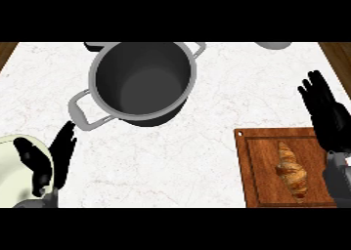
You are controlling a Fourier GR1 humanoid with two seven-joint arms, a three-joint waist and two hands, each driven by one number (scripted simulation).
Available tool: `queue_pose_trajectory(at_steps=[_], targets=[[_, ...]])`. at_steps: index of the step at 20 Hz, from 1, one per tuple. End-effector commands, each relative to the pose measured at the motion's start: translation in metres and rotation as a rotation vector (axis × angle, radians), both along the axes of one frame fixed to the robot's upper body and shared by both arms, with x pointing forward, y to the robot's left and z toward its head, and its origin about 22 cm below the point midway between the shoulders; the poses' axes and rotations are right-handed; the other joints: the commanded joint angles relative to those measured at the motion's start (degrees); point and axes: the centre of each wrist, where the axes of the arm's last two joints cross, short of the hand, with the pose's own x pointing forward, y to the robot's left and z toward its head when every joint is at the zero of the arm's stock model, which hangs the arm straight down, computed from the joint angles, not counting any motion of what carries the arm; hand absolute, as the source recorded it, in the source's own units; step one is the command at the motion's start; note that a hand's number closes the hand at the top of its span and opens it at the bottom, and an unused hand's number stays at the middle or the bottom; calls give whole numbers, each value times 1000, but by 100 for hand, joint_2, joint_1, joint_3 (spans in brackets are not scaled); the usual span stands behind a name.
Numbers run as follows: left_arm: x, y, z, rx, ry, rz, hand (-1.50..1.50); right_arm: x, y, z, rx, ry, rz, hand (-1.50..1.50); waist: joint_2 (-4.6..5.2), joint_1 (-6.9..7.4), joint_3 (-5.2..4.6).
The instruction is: Pick the croissant from the cutting board and place it in the pot
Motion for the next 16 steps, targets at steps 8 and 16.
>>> queue_pose_trajectory(at_steps=[8,16], targets=[[19,-61,45,-53,-195,-484,0,-76,-136,-38,-707,378,-388,-150,80,-67,-123],[5,-71,70,-110,-168,-586,0,-79,-65,-47,-932,403,-292,-150,-122,120,-84]])
